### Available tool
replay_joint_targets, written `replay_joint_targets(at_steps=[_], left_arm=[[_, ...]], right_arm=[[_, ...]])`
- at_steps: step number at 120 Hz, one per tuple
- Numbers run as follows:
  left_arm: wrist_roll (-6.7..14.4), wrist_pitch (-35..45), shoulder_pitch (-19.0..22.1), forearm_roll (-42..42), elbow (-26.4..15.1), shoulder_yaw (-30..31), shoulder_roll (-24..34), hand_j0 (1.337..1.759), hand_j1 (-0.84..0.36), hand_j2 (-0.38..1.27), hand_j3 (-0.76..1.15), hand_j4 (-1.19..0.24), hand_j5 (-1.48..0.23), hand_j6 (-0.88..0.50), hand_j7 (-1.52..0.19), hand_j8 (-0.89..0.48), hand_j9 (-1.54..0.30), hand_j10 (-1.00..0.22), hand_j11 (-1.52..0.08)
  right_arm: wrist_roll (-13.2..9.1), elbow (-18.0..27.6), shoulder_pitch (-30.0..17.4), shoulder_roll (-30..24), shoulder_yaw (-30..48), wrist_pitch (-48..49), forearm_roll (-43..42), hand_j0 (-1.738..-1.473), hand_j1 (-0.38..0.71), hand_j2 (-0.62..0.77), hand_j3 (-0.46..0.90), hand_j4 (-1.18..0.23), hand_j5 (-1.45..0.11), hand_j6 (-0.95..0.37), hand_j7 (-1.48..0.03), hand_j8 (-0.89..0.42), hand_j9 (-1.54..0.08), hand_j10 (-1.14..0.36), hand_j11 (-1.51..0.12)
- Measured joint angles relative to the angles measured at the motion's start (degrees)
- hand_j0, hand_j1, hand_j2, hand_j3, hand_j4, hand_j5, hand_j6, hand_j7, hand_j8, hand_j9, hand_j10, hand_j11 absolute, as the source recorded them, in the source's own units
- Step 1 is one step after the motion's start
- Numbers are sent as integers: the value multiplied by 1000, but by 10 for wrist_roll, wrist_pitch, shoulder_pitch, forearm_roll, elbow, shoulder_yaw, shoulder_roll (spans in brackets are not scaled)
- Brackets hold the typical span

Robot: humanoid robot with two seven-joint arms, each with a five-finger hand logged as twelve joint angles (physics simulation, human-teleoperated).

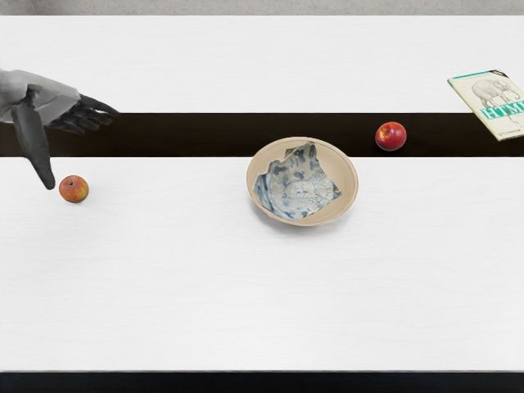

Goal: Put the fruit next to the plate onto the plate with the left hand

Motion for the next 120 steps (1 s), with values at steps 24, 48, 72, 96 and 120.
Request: replay_joint_targets(at_steps=[24, 48, 72, 96, 120], left_arm=[[0, 0, 0, 16, -10, -17, -4, 1658, 349, 0, 0, -1, 0, -1, 0, -1, 0, 0, 0], [0, 0, -6, 35, -8, -20, -42, 1658, 349, 0, 0, -1, 0, -1, 0, -1, 0, -1, 0], [4, 0, -125, 46, -9, 40, -114, 1658, 349, 0, 0, 0, 0, 0, 0, 0, 0, 0, 0], [5, 0, -121, 2, -21, 185, -266, 1658, 349, 0, 0, -1, 0, -1, 0, -1, 0, 0, 0], [13, 69, -79, -241, -41, 322, -392, 1658, 349, 0, 0, 0, 0, 0, 0, 0, 0, 0, 0]], right_arm=[[0, -1, 0, 0, -1, 0, 0, -1658, -323, -4, 0, -22, -29, -23, -29, -23, -29, -22, -29], [0, -1, 0, 0, -2, 0, 0, -1658, -323, -4, 0, -22, -29, -23, -29, -22, -29, -22, -29], [0, -1, 0, 0, -2, 0, 0, -1658, -323, -4, 0, -23, -29, -23, -29, -23, -29, -23, -29], [0, -1, 0, 0, -2, 0, 0, -1658, -322, -4, 0, -22, -29, -23, -29, -22, -29, -22, -29], [0, -1, 0, 0, -2, 0, 0, -1658, -323, -4, 0, -23, -29, -23, -29, -23, -29, -23, -29]])
